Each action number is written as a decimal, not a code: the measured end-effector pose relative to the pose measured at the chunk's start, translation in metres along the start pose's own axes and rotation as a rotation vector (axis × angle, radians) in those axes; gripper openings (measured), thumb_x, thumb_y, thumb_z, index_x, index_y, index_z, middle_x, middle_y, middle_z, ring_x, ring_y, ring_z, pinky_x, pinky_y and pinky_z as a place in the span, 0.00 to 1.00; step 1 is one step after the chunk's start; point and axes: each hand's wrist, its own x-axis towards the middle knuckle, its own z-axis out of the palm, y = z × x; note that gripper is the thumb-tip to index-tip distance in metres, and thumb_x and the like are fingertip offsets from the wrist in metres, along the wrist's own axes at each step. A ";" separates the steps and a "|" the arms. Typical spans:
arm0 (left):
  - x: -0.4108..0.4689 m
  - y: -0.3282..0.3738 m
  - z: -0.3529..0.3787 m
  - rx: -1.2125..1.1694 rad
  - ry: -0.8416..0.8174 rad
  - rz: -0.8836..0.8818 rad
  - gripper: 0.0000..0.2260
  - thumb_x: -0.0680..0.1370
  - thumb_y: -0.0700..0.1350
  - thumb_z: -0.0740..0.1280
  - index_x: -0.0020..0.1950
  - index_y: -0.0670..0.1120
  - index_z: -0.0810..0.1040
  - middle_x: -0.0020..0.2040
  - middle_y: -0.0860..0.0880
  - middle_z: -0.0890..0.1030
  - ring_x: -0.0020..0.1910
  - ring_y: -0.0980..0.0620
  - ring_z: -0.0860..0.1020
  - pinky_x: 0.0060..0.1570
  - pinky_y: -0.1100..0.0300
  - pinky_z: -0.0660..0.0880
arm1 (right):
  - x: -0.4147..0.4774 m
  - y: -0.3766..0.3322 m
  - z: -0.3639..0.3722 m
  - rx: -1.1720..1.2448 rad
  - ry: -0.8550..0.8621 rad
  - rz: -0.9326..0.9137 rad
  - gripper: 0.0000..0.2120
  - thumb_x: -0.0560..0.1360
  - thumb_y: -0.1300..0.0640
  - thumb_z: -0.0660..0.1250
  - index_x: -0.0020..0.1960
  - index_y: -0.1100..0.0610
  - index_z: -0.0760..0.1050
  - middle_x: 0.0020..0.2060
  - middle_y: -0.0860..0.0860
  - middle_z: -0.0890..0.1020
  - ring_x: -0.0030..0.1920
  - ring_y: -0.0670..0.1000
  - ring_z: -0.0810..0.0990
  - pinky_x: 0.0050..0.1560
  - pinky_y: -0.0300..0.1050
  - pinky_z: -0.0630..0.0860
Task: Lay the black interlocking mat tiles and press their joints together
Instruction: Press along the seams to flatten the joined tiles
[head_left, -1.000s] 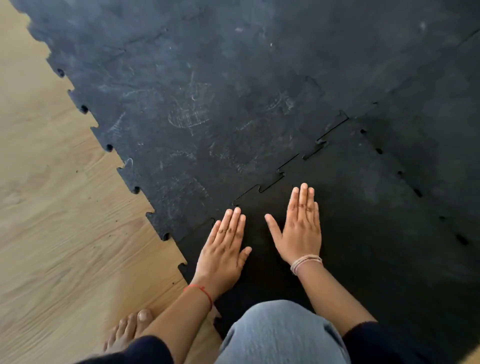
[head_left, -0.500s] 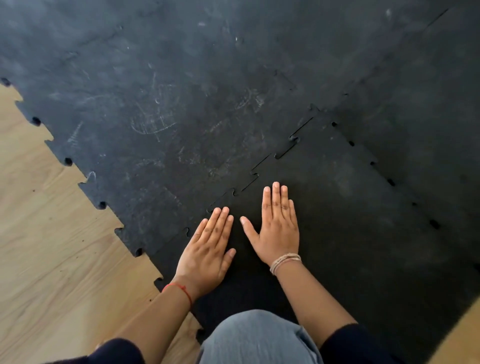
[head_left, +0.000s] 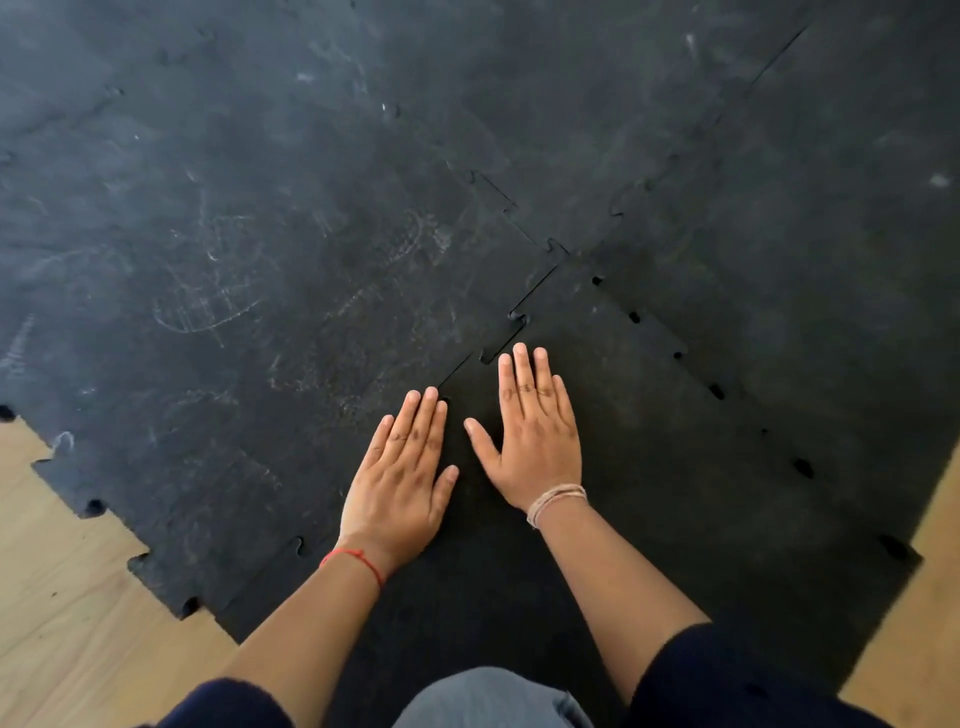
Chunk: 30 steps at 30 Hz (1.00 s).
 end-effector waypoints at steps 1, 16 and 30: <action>0.001 0.000 -0.001 -0.002 -0.010 -0.001 0.27 0.78 0.53 0.48 0.72 0.39 0.55 0.73 0.44 0.54 0.72 0.44 0.52 0.70 0.54 0.44 | 0.002 0.001 -0.001 0.003 -0.002 0.002 0.34 0.76 0.40 0.50 0.74 0.59 0.49 0.75 0.56 0.54 0.74 0.55 0.47 0.72 0.52 0.49; 0.005 0.002 0.002 0.062 -0.009 0.014 0.28 0.77 0.55 0.42 0.73 0.42 0.44 0.74 0.45 0.43 0.72 0.48 0.40 0.69 0.49 0.37 | 0.003 0.003 0.007 -0.038 0.007 -0.022 0.35 0.75 0.37 0.42 0.74 0.56 0.41 0.74 0.53 0.44 0.74 0.52 0.41 0.72 0.48 0.41; 0.046 0.015 -0.003 0.022 0.007 0.104 0.27 0.78 0.54 0.48 0.73 0.41 0.56 0.74 0.45 0.56 0.73 0.49 0.47 0.68 0.54 0.47 | 0.039 0.066 -0.013 -0.061 -0.008 -0.032 0.29 0.78 0.44 0.47 0.74 0.59 0.49 0.74 0.54 0.52 0.74 0.53 0.47 0.72 0.50 0.50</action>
